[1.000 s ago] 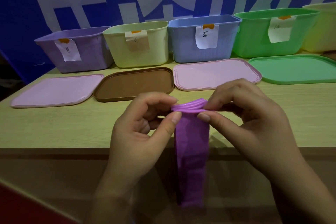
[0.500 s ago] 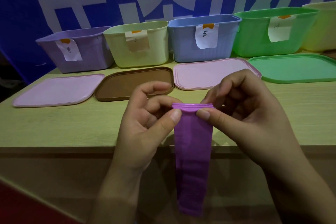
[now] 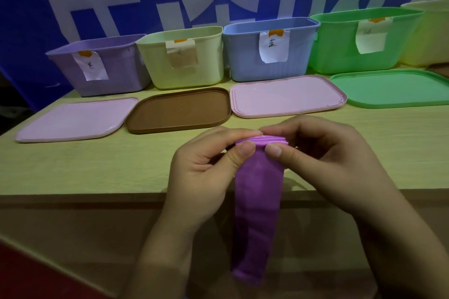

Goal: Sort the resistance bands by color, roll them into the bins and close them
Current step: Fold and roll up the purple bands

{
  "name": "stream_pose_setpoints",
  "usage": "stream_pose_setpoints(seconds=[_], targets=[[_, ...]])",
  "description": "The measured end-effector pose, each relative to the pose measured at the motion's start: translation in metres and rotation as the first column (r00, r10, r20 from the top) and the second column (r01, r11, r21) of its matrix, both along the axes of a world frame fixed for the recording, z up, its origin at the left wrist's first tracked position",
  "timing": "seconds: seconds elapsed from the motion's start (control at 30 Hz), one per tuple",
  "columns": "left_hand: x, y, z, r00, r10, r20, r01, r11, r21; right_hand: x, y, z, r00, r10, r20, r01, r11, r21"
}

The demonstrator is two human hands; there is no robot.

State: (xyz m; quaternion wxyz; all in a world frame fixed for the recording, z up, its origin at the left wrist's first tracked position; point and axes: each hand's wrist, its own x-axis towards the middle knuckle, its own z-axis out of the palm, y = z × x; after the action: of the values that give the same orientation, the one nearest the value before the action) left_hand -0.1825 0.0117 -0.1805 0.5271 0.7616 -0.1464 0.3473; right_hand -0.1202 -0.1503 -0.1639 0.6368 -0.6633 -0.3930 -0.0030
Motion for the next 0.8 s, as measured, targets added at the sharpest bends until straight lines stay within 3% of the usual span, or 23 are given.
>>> stream_pose_setpoints(seconds=[0.07,0.1,0.17,0.23,0.4,0.53,0.63,0.7,0.8], targets=[[0.002,-0.002,-0.002,1.000,0.000,-0.016,-0.001,0.999,-0.052,-0.001,0.002,0.000,0.999,-0.041,0.009,0.041,0.998,0.039],[0.003,-0.003,-0.002,0.998,-0.036,-0.050,0.028,0.988,-0.152,-0.001,0.004,0.000,0.999,-0.041,0.016,0.040,0.997,0.060],[0.007,-0.003,-0.003,0.971,-0.196,-0.134,0.127,0.906,-0.403,-0.002,0.006,0.001,0.999,-0.029,0.039,0.025,0.996,0.088],[0.009,-0.004,-0.005,0.902,-0.369,-0.223,0.201,0.817,-0.540,-0.002,0.007,0.002,0.999,-0.026,0.026,0.023,0.993,0.115],[0.008,-0.013,-0.010,0.709,-0.597,-0.375,0.320,0.746,-0.584,0.000,0.008,0.003,0.996,-0.084,0.000,0.083,0.985,0.149],[0.008,-0.008,-0.005,0.622,-0.632,-0.463,0.334,0.748,-0.573,0.000,0.007,0.004,0.994,-0.102,-0.025,0.105,0.983,0.151],[0.009,-0.006,-0.003,0.580,-0.667,-0.468,0.420,0.737,-0.530,-0.001,0.006,0.008,0.997,-0.044,-0.059,0.051,0.990,0.128],[0.010,-0.007,-0.004,0.575,-0.685,-0.448,0.472,0.724,-0.503,-0.001,0.006,0.010,0.987,0.034,-0.160,-0.010,0.989,0.148],[0.013,-0.014,-0.007,0.520,-0.783,-0.343,0.531,0.610,-0.588,-0.001,0.006,0.011,0.966,0.096,-0.238,-0.050,0.980,0.193]])
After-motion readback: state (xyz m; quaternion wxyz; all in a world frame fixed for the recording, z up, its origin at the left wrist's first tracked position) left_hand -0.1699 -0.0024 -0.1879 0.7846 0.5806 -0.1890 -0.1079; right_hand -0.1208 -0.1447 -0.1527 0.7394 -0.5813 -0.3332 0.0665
